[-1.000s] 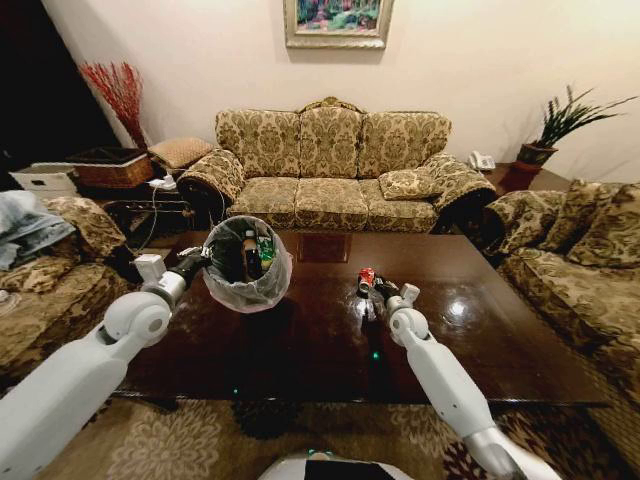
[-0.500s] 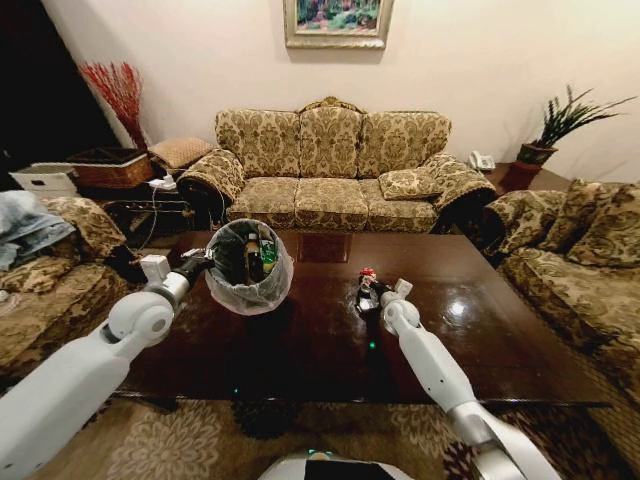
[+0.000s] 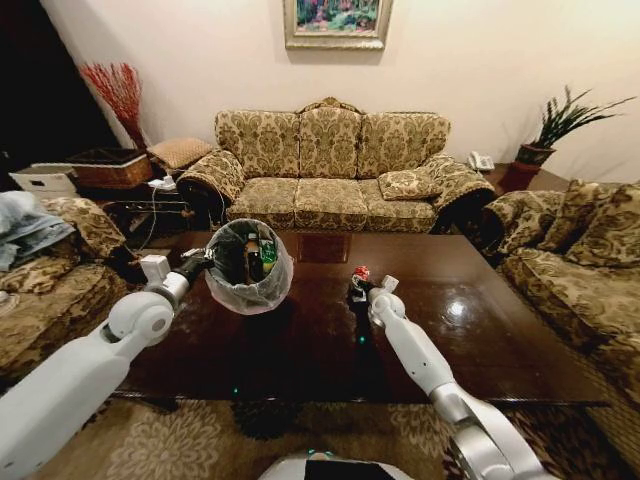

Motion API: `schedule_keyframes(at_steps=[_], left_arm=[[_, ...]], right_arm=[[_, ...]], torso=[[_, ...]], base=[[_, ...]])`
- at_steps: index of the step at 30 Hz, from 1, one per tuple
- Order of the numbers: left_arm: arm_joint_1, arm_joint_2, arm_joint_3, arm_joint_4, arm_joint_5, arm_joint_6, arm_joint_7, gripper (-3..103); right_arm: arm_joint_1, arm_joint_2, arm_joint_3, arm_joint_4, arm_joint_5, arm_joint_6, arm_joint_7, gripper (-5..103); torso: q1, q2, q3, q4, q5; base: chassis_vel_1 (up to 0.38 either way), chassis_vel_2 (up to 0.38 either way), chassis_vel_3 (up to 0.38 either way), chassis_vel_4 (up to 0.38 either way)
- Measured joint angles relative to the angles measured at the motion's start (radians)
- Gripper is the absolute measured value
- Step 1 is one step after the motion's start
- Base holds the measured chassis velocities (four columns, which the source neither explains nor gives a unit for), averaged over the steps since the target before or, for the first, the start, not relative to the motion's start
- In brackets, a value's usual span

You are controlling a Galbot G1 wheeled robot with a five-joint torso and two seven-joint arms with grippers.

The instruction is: Move to the front of the table and place the trash on the table into the trash bin.

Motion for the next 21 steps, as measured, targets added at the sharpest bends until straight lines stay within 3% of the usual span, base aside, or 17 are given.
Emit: schedule_keyframes(at_steps=[6,11,16,19,21], left_arm=[[0.001,-0.002,-0.002,-0.005,0.01,-0.018,0.013,3],[0.003,0.004,-0.008,-0.01,0.011,-0.018,0.015,3],[0.003,0.009,-0.013,-0.011,0.011,-0.017,0.015,3],[0.004,0.005,-0.013,-0.013,0.013,-0.014,0.022,3],[0.003,0.005,-0.012,-0.019,0.011,-0.012,0.03,3]], right_arm=[[-0.009,-0.01,0.001,0.01,0.003,0.004,-0.012,44],[-0.024,-0.026,0.009,0.036,0.008,0.008,-0.018,38],[-0.062,-0.062,0.023,0.15,0.018,0.012,-0.012,31],[-0.169,-0.111,0.039,0.423,-0.059,0.148,-0.105,19],[-0.191,-0.124,0.035,0.477,-0.068,0.173,-0.141,16]], torso=[[0.0,0.0,0.0,0.0001,-0.0001],[0.0,0.0,0.0,0.0,-0.0001],[0.0,0.0,0.0,-0.0004,-0.0004],[0.0,0.0,0.0,0.0,-0.0004],[0.0,0.0,0.0,0.0,-0.0004]], base=[[0.0,0.0,0.0,0.0],[0.0,0.0,0.0,0.0],[0.0,0.0,0.0,0.0],[0.0,0.0,0.0,0.0],[0.0,0.0,0.0,0.0]])
